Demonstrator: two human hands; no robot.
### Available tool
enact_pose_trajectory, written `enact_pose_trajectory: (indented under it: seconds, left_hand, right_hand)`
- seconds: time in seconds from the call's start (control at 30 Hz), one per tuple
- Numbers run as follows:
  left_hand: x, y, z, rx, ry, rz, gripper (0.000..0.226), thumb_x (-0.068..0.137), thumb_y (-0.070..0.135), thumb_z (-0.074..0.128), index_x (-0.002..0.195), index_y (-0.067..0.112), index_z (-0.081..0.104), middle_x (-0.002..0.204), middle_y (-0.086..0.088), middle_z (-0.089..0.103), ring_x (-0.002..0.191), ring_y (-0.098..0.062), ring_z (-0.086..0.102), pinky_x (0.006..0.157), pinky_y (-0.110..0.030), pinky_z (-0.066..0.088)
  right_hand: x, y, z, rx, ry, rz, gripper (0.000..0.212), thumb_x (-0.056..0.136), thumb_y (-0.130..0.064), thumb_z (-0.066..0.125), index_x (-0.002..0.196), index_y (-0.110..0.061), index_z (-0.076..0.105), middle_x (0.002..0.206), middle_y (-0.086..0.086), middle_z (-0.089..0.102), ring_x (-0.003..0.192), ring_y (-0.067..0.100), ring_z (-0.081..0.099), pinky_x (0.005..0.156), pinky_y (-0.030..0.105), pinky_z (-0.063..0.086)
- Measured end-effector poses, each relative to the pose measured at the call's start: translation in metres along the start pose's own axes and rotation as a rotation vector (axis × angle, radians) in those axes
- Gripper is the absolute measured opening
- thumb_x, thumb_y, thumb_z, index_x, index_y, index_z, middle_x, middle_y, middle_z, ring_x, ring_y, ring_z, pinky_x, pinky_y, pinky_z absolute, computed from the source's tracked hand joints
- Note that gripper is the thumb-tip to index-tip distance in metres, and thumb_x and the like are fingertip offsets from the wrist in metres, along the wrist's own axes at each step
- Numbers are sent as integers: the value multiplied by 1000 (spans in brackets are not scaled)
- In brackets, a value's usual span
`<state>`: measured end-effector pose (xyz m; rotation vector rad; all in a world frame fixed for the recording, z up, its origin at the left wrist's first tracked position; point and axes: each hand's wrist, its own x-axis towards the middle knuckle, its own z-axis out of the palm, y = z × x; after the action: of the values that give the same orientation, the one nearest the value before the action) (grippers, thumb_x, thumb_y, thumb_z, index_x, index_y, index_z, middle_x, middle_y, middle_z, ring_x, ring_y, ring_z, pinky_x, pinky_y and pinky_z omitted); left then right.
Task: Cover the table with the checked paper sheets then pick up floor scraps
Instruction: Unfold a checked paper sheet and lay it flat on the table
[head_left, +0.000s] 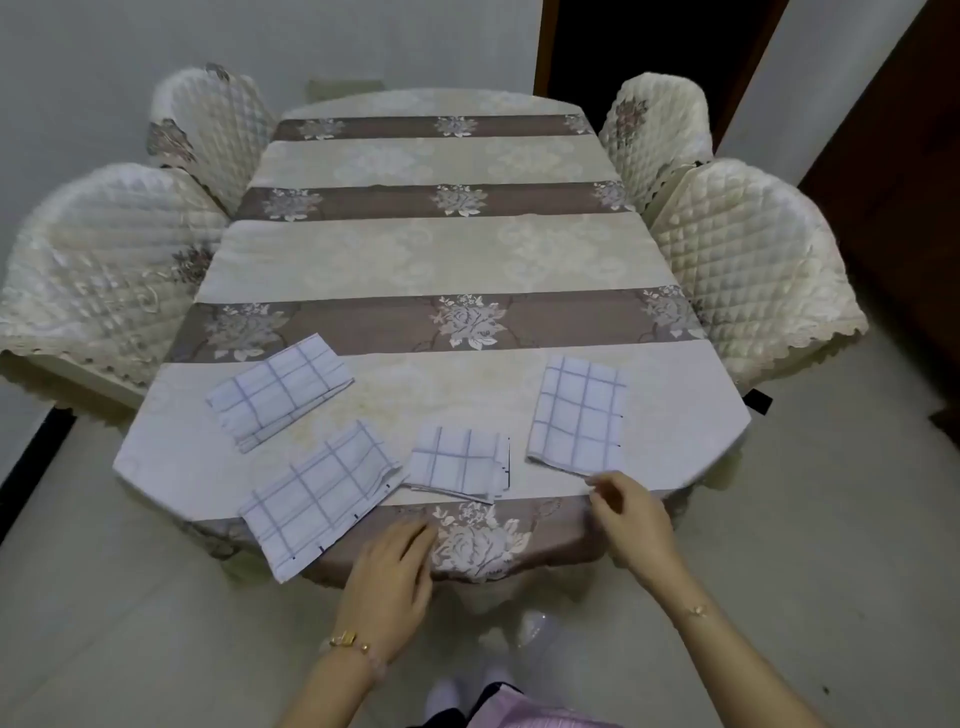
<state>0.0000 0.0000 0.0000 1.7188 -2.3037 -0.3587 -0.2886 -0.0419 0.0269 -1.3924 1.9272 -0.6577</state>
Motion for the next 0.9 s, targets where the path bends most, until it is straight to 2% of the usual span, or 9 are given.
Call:
enact_pose_trajectory:
  seconds: [0.07, 0.13, 0.2, 0.3, 0.4, 0.5, 0.63, 0.8, 0.9]
  left_hand:
    - [1, 0, 2, 48, -48, 13, 46, 78, 28, 40, 118, 20, 62, 121, 3, 64, 114, -14, 48, 94, -30, 41]
    - [-4, -4, 6, 69, -65, 33, 53, 76, 28, 40, 125, 19, 57, 127, 2, 61, 120, -15, 42, 100, -31, 30]
    - [-7, -4, 7, 81, -95, 40, 58, 74, 28, 40, 130, 19, 53, 132, 2, 58, 124, -15, 39, 108, -31, 20]
    - [-8, -2, 5, 62, -133, 6, 62, 73, 28, 40, 134, 20, 47, 135, 4, 55, 127, -15, 37, 111, -29, 9]
    - [-9, -1, 7, 41, -140, -17, 62, 73, 28, 40, 135, 22, 44, 136, 4, 53, 129, -15, 35, 112, -29, 7]
    - [-10, -1, 9, 31, -137, -19, 62, 73, 29, 40, 135, 22, 44, 138, 6, 51, 131, -14, 34, 113, -30, 7]
    - [-10, -3, 9, 34, -148, -10, 64, 72, 28, 40, 136, 22, 42, 139, 6, 50, 131, -15, 33, 113, -30, 7]
    - [-11, -3, 10, 33, -154, -17, 65, 73, 29, 40, 138, 23, 41, 140, 6, 48, 132, -15, 32, 113, -30, 7]
    - [-10, -3, 11, 37, -161, -16, 63, 74, 29, 40, 137, 22, 42, 140, 6, 49, 132, -15, 32, 113, -30, 7]
  right_hand:
    - [19, -6, 0, -173, 39, -127, 24, 88, -17, 58, 110, -17, 64, 106, -2, 63, 102, 18, 58, 87, 30, 47]
    - [35, -13, 0, -288, 58, -201, 28, 87, -17, 58, 114, -15, 62, 112, 2, 61, 108, 21, 53, 89, 30, 44]
    - [46, -16, 1, -398, 97, -245, 28, 83, -18, 62, 111, -16, 63, 110, 3, 60, 105, 25, 53, 82, 34, 45]
    - [52, -15, 1, -535, 255, -342, 29, 71, -23, 74, 99, -20, 67, 100, 4, 61, 96, 28, 54, 72, 37, 45]
    - [55, -11, 2, -542, 259, -386, 37, 71, -28, 76, 106, -22, 66, 117, 4, 59, 112, 24, 45, 87, 42, 45]
    - [62, -8, 2, -385, 179, -180, 44, 83, -39, 64, 124, -22, 57, 135, 2, 47, 126, 24, 40, 100, 40, 38]
    - [71, -7, -5, -250, 200, 74, 56, 87, -39, 59, 135, -16, 45, 137, 8, 46, 127, 27, 38, 101, 40, 35]
    - [84, -14, -8, -135, 175, 254, 60, 79, -31, 68, 131, -11, 46, 127, 9, 55, 120, 32, 46, 97, 44, 40]
    - [92, -14, -7, -42, 137, 321, 50, 77, -27, 68, 121, -8, 54, 116, 8, 63, 112, 32, 56, 94, 42, 46]
